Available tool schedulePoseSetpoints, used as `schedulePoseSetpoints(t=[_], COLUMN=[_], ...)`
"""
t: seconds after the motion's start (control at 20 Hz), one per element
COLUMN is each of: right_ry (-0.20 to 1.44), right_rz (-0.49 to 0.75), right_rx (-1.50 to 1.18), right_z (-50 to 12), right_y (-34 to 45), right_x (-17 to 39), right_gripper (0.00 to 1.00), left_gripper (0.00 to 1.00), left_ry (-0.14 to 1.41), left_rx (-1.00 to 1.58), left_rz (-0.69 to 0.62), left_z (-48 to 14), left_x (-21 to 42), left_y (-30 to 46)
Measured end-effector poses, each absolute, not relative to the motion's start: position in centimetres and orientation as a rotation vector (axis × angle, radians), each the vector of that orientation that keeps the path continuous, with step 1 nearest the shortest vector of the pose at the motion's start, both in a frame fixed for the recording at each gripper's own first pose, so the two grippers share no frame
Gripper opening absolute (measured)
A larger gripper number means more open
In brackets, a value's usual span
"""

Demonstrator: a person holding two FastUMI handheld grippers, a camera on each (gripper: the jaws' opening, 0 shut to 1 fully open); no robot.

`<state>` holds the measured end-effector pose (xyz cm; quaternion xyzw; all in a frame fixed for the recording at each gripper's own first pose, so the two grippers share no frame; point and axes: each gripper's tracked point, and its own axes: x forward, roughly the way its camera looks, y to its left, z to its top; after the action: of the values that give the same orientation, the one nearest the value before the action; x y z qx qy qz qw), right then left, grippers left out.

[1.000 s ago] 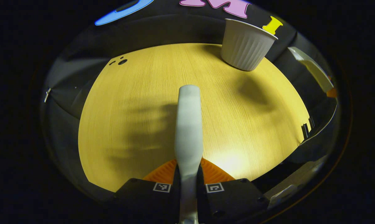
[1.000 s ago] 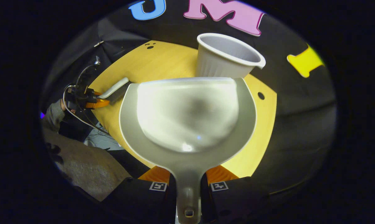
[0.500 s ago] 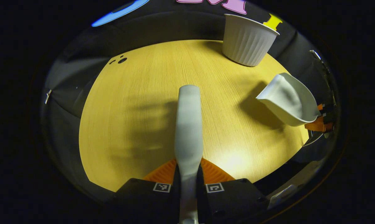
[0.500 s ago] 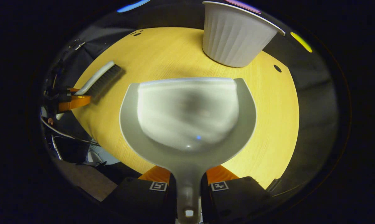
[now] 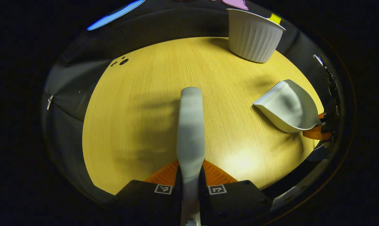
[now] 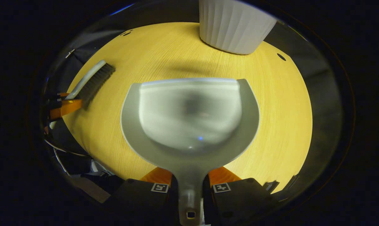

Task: Pick up the small broom and dustpan from the desktop, sweep the trash into the dustpan with the broom, and then empty the trash into the garbage bin.

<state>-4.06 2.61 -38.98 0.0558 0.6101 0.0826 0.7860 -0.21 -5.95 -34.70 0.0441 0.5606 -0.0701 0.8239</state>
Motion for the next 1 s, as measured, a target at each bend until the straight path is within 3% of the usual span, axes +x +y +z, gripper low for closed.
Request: schedulePoseSetpoints(t=[0.15, 0.2, 0.3, 0.35, 0.4, 0.55, 0.6, 0.8, 0.85, 0.9, 0.95, 1.0], right_ry=[1.312, 1.311, 1.318, 1.326, 1.321, 1.312, 1.309, 1.279, 1.266, 1.248, 1.228, 1.203], right_rz=[0.183, 0.183, 0.184, 0.188, 0.197, 0.209, 0.211, 0.221, 0.223, 0.221, 0.219, 0.219], right_rx=[0.106, 0.104, 0.098, 0.087, 0.080, 0.089, 0.100, 0.131, 0.141, 0.149, 0.155, 0.160], right_z=[-39.0, -39.0, -39.2, -39.2, -39.1, -38.3, -37.7, -35.0, -34.1, -33.1, -32.0, -30.9], right_y=[2.5, 2.6, 2.5, 2.4, 2.4, 2.5, 2.5, 1.6, 1.4, 1.2, 0.9, 0.7], right_x=[-4.2, -4.3, -4.4, -4.7, -4.8, -5.3, -5.5, -6.0, -6.1, -6.1, -6.1, -5.9], right_gripper=[0.37, 0.34, 0.38, 0.34, 0.44, 0.36, 0.41, 0.41, 0.41, 0.41, 0.41, 0.41], left_gripper=[0.27, 0.29, 0.28, 0.31, 0.33, 0.33, 0.33, 0.33, 0.39, 0.33, 0.39, 0.33], left_ry=[1.198, 1.202, 1.203, 1.199, 1.198, 1.194, 1.188, 1.170, 1.164, 1.152, 1.137, 1.122], left_rx=[0.089, 0.092, 0.103, 0.110, 0.120, 0.144, 0.147, 0.152, 0.155, 0.161, 0.169, 0.178], left_rz=[-0.156, -0.158, -0.152, -0.149, -0.148, -0.140, -0.138, -0.147, -0.149, -0.150, -0.150, -0.154], left_z=[-34.8, -34.8, -34.8, -34.8, -34.7, -34.1, -33.8, -32.4, -31.9, -31.3, -30.5, -29.7], left_x=[-0.3, -0.3, -0.1, 0.1, 0.0, 0.0, -0.1, -0.6, -0.6, -0.7, -0.7, -0.8], left_y=[-6.1, -6.1, -6.0, -6.0, -6.1, -5.7, -5.6, -5.5, -5.4, -5.4, -5.3, -5.2])
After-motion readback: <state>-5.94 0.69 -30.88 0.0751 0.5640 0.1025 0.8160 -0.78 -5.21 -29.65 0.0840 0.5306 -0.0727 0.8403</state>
